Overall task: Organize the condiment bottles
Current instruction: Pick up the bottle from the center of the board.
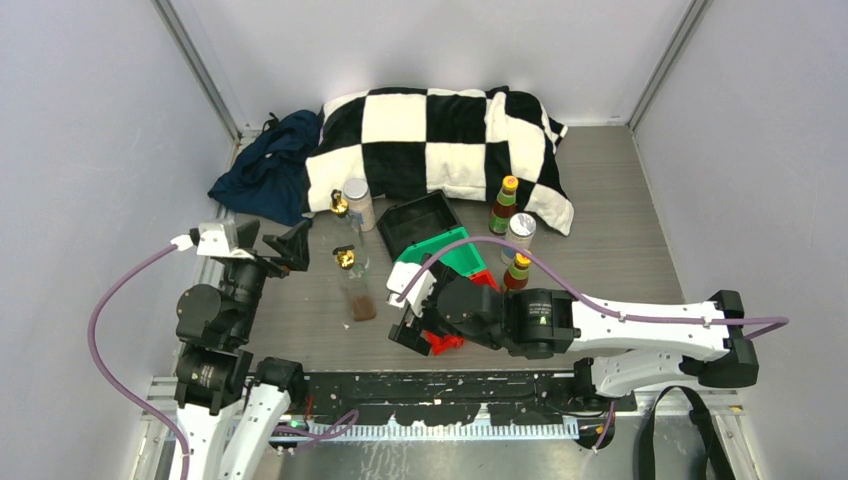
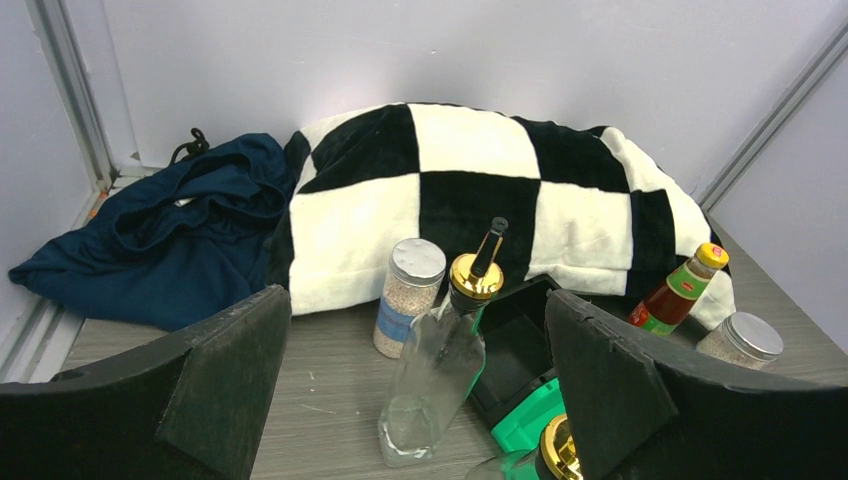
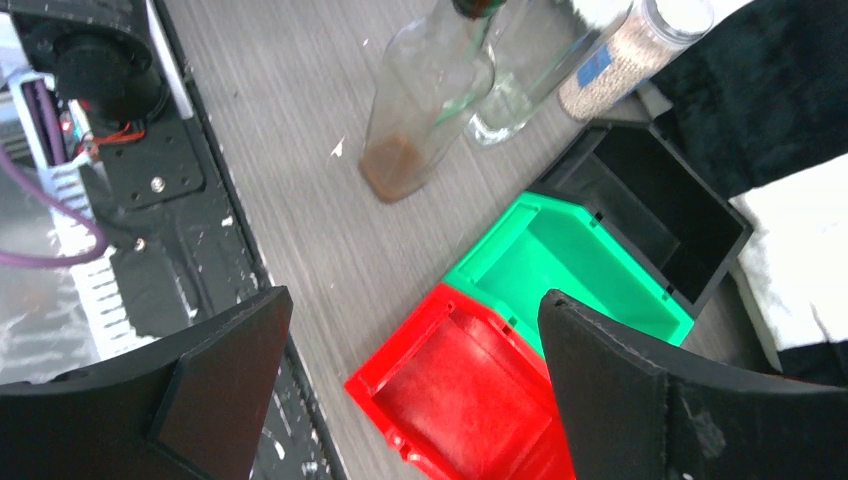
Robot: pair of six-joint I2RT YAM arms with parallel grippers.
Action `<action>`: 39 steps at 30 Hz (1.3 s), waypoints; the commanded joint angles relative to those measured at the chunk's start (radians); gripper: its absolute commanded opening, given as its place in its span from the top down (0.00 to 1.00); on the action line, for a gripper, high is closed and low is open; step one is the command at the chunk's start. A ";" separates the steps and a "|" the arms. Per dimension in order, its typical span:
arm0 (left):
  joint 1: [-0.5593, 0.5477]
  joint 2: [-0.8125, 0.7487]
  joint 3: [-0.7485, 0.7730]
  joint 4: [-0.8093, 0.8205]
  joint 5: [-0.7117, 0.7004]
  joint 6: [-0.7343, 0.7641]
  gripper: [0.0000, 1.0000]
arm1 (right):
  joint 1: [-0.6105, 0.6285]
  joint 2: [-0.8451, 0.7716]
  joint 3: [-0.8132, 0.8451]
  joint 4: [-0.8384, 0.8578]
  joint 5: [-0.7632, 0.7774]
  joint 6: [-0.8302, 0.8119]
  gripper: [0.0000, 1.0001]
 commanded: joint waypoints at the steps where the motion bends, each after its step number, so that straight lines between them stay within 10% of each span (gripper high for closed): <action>1: -0.002 -0.019 0.000 0.046 -0.024 -0.010 0.00 | 0.019 -0.052 -0.116 0.335 0.113 -0.052 0.00; 13: -0.004 -0.074 -0.022 0.066 -0.154 -0.050 0.00 | 0.020 -0.085 -0.324 0.815 0.155 -0.112 0.00; 39: -0.004 -0.094 -0.037 0.062 -0.267 -0.111 0.02 | 0.012 0.211 -0.200 1.086 0.097 -0.165 0.01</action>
